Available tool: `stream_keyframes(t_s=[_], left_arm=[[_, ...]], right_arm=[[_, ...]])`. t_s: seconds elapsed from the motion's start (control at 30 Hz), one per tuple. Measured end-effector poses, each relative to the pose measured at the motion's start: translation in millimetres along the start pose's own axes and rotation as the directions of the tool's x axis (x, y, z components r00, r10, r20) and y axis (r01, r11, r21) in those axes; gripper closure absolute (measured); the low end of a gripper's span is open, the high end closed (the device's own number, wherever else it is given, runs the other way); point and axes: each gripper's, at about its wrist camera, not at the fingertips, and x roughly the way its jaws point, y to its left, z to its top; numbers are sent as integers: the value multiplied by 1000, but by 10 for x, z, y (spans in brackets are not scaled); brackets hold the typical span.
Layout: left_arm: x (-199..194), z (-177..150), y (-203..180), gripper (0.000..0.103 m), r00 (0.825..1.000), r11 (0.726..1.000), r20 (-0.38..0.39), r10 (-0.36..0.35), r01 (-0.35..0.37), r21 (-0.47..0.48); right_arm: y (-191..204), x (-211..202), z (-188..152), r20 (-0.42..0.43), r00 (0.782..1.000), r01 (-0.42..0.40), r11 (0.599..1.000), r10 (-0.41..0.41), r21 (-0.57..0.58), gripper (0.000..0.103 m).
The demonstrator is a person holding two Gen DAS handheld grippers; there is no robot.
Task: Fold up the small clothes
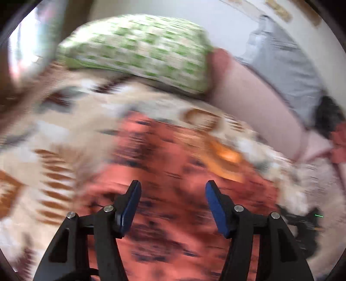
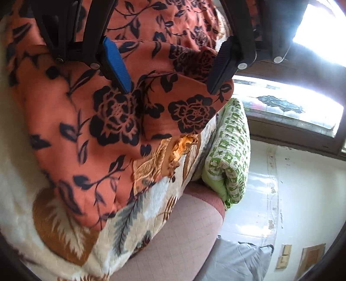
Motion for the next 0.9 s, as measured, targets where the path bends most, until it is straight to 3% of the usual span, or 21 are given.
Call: stream_keyframes(t_s=[0.13,0.23,0.3,0.4,0.43,0.47,0.53,0.6,0.67,0.8,0.83,0.9], left_arm=[[147,-46,416,41,998,989,23,65,-61,-137],[300,-148,535,41,999,980,33,20,-13,-200],[404,-188,507,41,1000,981,25,10,-5,-192],[494,-211,414,41,999,988,7,34,-32,-154],[520,-199,374,45,999,989,3,44,-43,-139],[528,-195,363,55,998,991,2,55,-54,-121],[579,-155,347,64,996,991,-3,84,-84,-101],[637,-110,382,71,998,991,-16,68,-69,-117],[633,-87,433,78,999,990,-19,38,-40,-136],[669,-62,478,78,999,988,-44,5,-12,-153],[670,-62,483,78,999,987,-45,1,-9,-158],[667,-52,483,78,999,987,-50,-3,-5,-159]], right_arm=[[-18,147,-9,-22,998,-63,996,65,56,27],[8,213,-17,-31,994,-106,991,109,86,27],[60,191,-14,-17,996,-88,994,89,58,27],[160,102,-1,7,1000,-18,1000,18,1,27],[208,60,-9,15,1000,12,1000,-11,-27,27],[309,2,-38,38,998,53,995,-50,-83,27],[484,-51,-94,73,990,132,979,-122,-154,27],[667,-42,-135,82,980,194,957,-180,-214,27],[915,2,-152,108,962,271,920,-250,-283,27],[1485,307,-133,112,913,406,838,-393,-364,27],[1592,399,-131,117,893,445,808,-436,-387,27],[1822,694,-152,143,818,557,704,-557,-441,27]])
